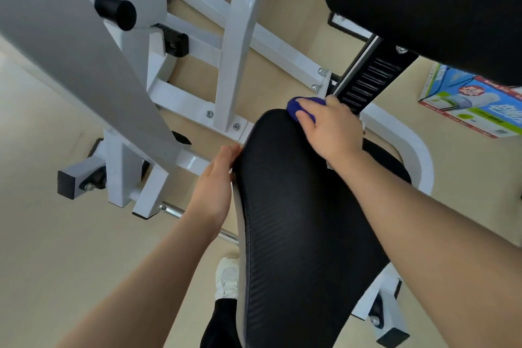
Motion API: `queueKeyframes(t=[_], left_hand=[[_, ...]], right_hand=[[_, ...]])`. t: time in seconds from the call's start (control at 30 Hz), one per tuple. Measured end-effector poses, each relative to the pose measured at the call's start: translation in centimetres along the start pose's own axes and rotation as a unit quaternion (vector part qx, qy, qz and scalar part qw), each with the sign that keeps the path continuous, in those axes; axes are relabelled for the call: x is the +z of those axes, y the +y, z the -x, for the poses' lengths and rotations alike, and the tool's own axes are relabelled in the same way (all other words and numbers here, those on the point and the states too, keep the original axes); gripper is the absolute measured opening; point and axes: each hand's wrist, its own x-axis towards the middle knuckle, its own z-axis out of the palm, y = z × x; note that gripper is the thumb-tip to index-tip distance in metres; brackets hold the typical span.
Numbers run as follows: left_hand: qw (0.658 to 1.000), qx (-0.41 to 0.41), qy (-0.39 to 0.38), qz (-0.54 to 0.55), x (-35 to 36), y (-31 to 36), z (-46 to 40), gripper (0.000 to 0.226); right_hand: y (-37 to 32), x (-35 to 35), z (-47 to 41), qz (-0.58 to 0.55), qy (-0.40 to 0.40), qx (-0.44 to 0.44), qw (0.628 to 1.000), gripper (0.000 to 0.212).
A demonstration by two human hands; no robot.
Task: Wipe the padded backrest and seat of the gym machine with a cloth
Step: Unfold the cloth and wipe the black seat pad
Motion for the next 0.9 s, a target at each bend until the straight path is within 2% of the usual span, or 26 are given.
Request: queueKeyframes(t=[0.03,0.13,0.23,0.27,0.3,0.33,0.4,0.5,0.53,0.6,0.73,0.83,0.9], left_hand=[[1.0,0.0,0.005,-0.006,0.3,0.0,0.0,0.035],[1.0,-0.003,0.024,-0.004,1.4,0.5,0.5,0.036],[0.999,0.011,0.028,-0.021,2.3,0.8,1.2,0.03],[0.999,0.016,0.031,-0.029,2.6,1.0,1.3,0.03],[0.999,0.021,0.033,-0.031,2.7,1.0,1.3,0.027],[0.999,0.025,0.032,-0.029,2.7,0.8,1.2,0.025],[0.999,0.024,0.017,-0.029,2.6,0.5,1.3,0.034],[0.998,0.019,-0.001,-0.053,2.8,0.1,1.2,0.05],[0.998,0.018,0.002,-0.062,2.8,0.0,1.3,0.055],[0.996,0.025,0.011,-0.079,3.1,0.3,1.3,0.06],[0.993,0.049,0.02,-0.107,3.6,0.7,1.7,0.054],[0.99,0.052,0.03,-0.131,3.7,0.7,1.7,0.064],[0.985,0.056,0.034,-0.157,3.8,0.2,1.4,0.068]], right_hand=[[-0.5,0.0,0.9,-0.006,0.0,-0.006,1.0,0.039],[-2.6,-0.7,5.9,-0.054,0.019,-0.109,0.992,0.04],[-2.1,-1.5,8.9,-0.086,-0.071,-0.259,0.959,0.042],[-1.1,-1.5,8.4,-0.074,-0.089,-0.281,0.953,0.041],[0.1,-1.3,7.3,-0.061,-0.076,-0.275,0.956,0.04],[1.3,-1.1,5.9,-0.053,-0.041,-0.235,0.97,0.04],[3.5,-0.9,3.1,-0.035,-0.005,-0.104,0.994,0.037],[3.4,-0.2,2.9,-0.022,0.017,-0.025,0.999,0.036],[2.8,-0.5,3.8,-0.034,0.015,-0.022,0.999,0.036],[1.6,-1.2,6.7,-0.062,0.01,-0.076,0.995,0.039],[1.3,-1.8,11.6,-0.108,-0.039,-0.182,0.977,0.037],[3.9,-1.1,8.8,-0.071,-0.01,-0.156,0.985,0.039],[6.4,-1.3,5.6,-0.044,0.013,-0.066,0.997,0.038]])
